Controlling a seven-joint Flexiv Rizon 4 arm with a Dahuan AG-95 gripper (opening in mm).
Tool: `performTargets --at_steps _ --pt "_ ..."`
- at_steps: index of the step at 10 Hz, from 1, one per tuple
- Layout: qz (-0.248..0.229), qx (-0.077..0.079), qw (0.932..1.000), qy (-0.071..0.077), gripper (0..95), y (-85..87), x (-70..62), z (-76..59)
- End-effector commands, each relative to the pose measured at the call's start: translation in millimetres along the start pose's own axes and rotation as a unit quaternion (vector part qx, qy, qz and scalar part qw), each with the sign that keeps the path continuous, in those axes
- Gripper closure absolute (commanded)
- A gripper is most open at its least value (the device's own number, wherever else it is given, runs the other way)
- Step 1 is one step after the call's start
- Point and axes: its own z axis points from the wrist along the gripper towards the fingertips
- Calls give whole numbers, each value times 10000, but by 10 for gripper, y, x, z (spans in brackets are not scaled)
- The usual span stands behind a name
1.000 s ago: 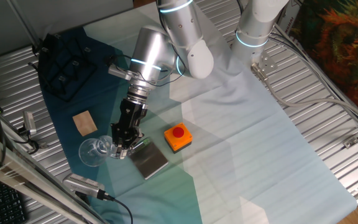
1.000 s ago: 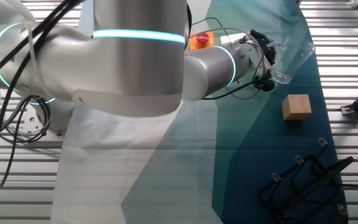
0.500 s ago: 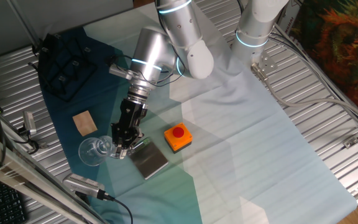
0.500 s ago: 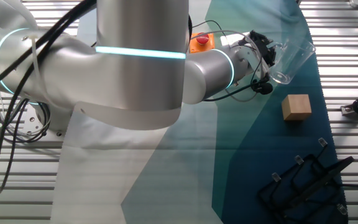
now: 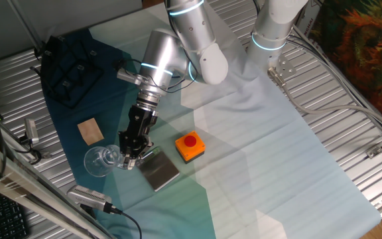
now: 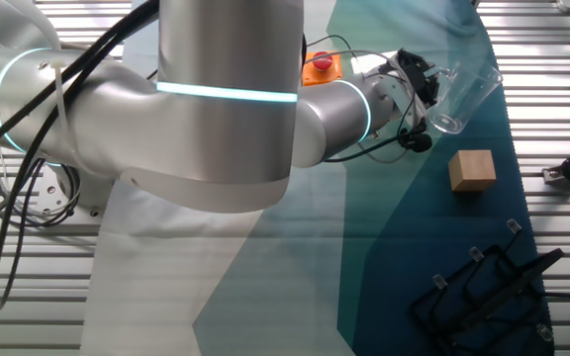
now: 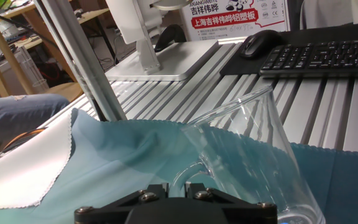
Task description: Take the cup off the cup rack
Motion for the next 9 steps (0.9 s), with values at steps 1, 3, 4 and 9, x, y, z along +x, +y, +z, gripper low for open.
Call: performTargets --at_steps 1,3,4,9 --pt "-8 -6 10000 -11 950 -2 0 3" --pt "8 -24 10000 -71 950 -2 1 2" --pt "13 -30 10000 -86 950 -2 1 2" --pt "25 -30 9999 -162 950 -2 1 3"
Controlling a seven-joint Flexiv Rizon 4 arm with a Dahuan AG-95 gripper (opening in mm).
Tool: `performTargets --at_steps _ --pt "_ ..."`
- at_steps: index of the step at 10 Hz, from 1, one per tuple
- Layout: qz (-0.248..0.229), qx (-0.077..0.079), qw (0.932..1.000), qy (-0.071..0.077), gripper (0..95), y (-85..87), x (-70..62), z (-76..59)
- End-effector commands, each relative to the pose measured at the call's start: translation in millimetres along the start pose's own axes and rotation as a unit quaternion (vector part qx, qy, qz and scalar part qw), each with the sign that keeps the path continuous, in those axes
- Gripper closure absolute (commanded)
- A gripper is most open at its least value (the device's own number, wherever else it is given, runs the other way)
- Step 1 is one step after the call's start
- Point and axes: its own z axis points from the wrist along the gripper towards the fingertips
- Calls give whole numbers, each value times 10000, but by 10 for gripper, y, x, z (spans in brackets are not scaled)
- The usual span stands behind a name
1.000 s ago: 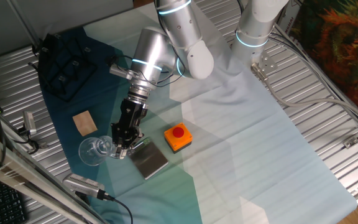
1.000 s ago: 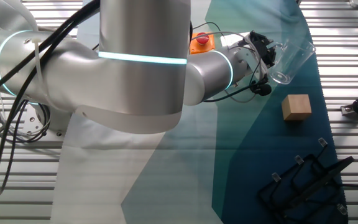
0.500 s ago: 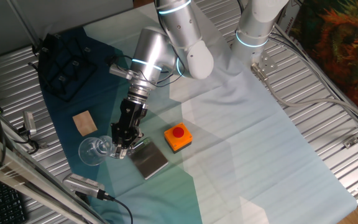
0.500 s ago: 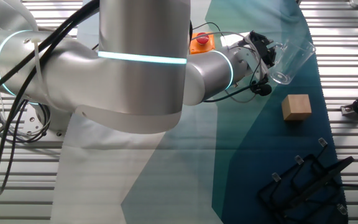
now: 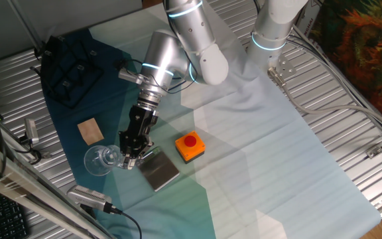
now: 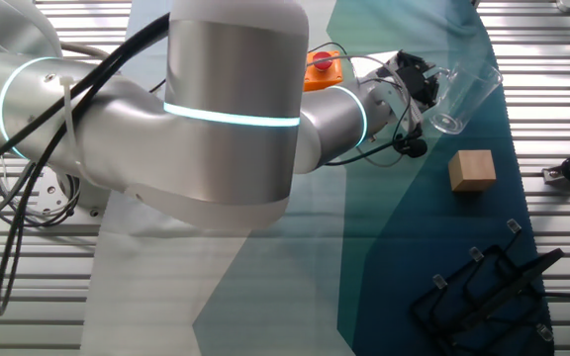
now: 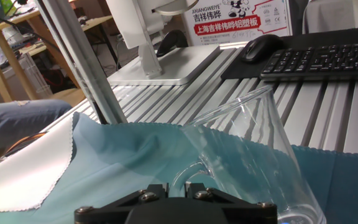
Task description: Take the cup off the cup rack
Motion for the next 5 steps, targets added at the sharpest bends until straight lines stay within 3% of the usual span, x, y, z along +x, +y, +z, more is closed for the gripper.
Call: performTargets --at_steps 1,5 --pt "4 -6 10000 -29 950 -1 -8 -1" --pt "-10 14 10000 -57 950 7 -12 -4"
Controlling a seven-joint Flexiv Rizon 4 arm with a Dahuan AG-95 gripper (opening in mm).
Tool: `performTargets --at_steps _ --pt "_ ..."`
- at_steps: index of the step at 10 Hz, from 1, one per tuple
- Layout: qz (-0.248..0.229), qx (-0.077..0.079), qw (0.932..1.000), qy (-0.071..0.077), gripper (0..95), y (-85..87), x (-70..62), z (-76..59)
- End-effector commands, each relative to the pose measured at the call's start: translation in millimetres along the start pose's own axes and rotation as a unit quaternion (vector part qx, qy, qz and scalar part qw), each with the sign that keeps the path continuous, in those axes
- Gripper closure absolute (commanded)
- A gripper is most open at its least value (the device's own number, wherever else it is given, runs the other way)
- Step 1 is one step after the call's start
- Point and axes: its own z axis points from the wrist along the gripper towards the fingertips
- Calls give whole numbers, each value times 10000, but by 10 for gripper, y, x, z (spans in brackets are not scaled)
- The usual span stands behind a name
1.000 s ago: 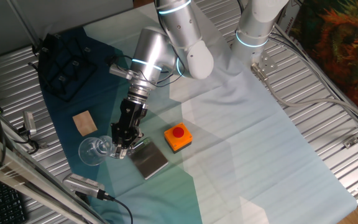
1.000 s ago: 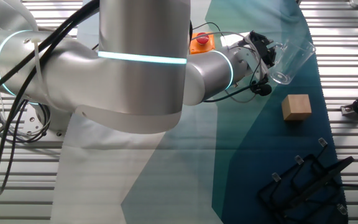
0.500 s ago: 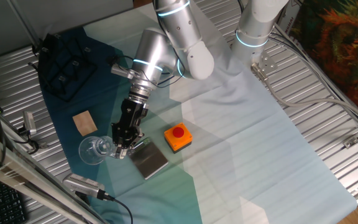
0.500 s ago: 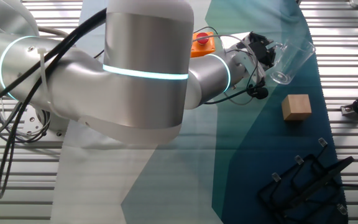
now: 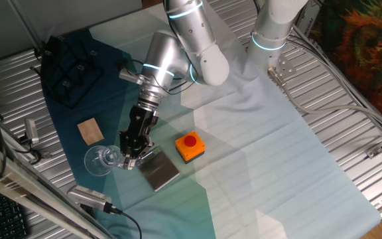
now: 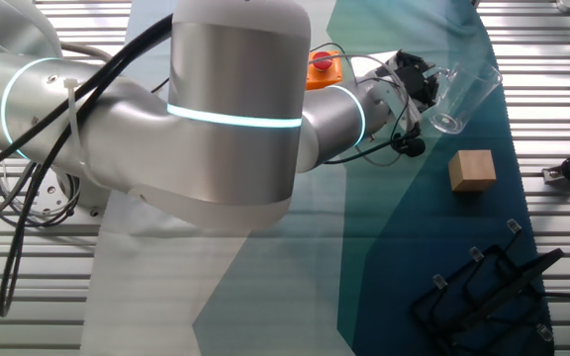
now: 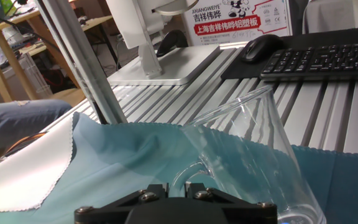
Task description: Take the cup off the cup rack
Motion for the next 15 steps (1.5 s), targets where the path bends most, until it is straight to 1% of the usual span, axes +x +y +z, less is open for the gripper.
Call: performTargets --at_steps 1,5,8,12,15 --pt "4 21 10000 -4 950 7 -3 -4" --pt "26 52 10000 -73 950 35 -17 -17" --pt "27 57 9999 -91 950 42 -20 -21" --pt "47 51 9999 -147 950 42 -20 -21" --pt "79 39 9997 -216 950 42 -20 -22"
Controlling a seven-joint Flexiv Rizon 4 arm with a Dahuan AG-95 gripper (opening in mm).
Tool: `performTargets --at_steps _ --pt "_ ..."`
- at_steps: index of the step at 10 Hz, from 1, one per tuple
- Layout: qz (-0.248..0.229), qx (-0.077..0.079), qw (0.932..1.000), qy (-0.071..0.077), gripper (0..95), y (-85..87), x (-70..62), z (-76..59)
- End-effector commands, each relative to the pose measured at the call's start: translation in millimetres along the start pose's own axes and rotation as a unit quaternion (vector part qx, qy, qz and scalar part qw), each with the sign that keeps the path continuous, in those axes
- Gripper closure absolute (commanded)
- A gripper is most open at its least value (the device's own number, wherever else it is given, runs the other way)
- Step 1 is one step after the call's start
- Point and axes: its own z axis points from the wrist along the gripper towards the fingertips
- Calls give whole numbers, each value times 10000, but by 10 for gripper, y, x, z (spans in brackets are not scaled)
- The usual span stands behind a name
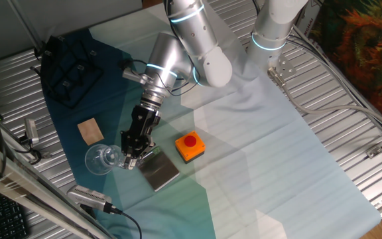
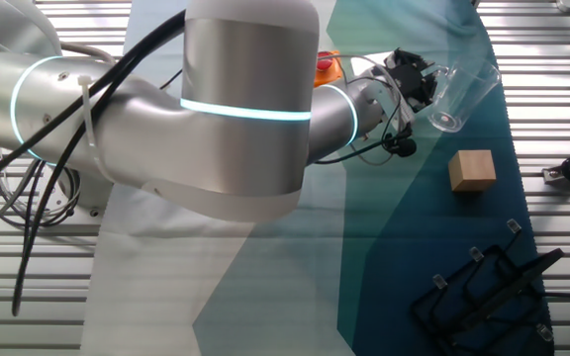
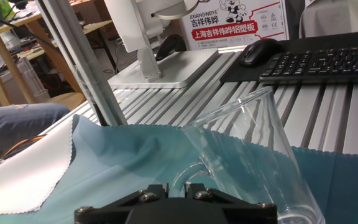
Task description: Take the cup off the cup rack
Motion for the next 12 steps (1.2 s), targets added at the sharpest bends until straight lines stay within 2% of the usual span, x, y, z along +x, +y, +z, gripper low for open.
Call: performTargets --at_steps 1,12 --pt "6 -9 10000 -26 950 2 -8 -3" --pt "58 -32 9997 -214 950 0 -6 -3"
